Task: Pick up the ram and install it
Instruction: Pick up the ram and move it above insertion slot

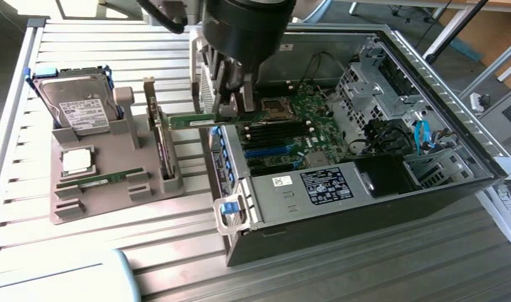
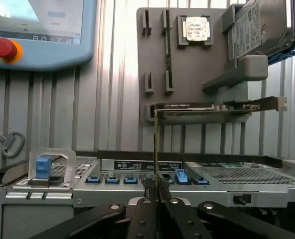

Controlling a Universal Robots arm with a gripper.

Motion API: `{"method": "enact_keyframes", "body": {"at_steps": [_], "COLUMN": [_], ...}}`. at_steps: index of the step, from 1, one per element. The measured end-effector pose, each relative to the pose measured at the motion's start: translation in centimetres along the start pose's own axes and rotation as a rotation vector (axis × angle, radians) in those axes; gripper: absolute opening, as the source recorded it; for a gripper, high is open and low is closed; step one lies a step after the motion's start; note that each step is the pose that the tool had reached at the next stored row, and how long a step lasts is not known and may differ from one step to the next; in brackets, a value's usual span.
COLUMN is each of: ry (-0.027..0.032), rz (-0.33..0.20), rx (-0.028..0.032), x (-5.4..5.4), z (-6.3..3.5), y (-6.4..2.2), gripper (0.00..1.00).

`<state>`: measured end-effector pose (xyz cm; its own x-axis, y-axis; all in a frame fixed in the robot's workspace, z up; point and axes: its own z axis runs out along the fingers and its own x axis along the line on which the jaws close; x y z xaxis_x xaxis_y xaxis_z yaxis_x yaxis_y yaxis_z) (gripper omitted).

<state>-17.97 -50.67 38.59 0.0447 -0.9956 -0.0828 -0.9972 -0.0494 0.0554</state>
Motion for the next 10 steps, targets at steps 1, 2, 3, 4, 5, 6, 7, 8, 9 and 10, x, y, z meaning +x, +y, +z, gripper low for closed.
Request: {"method": "enact_keyframes", "body": {"at_steps": [1, 2, 3, 4, 5, 6, 7, 8, 9, 10], "ry": [-0.0001, -0.0002, -0.0002, -0.0003, -0.0004, -0.0005, -0.0005, -0.0006, -0.0008, -0.0009], "rz": [0.0, 0.0, 0.0, 0.0, 0.001, 0.001, 0.001, 0.001, 0.001, 0.001], "rx": [-0.0016, -0.0029, -0.0044, -0.0058, -0.0074, -0.0091, -0.011, -0.0128, -0.0148, -0.0167], "x": [0.0, 0.0, 0.1, 0.1, 0.1, 0.1, 0.1, 0.2, 0.2, 0.2], "z": [-0.01, -0.01, -0.03, -0.03, -0.04, -0.05, -0.07, -0.08, -0.09, -0.1], "y": [-0.45, -0.83, -1.24, -1.66, -2.1, -2.53, -2.99, -3.43, -3.95, -4.42], "gripper": [0.13, 0.13, 0.13, 0.13, 0.13, 0.13, 0.13, 0.13, 0.13, 0.13]}}
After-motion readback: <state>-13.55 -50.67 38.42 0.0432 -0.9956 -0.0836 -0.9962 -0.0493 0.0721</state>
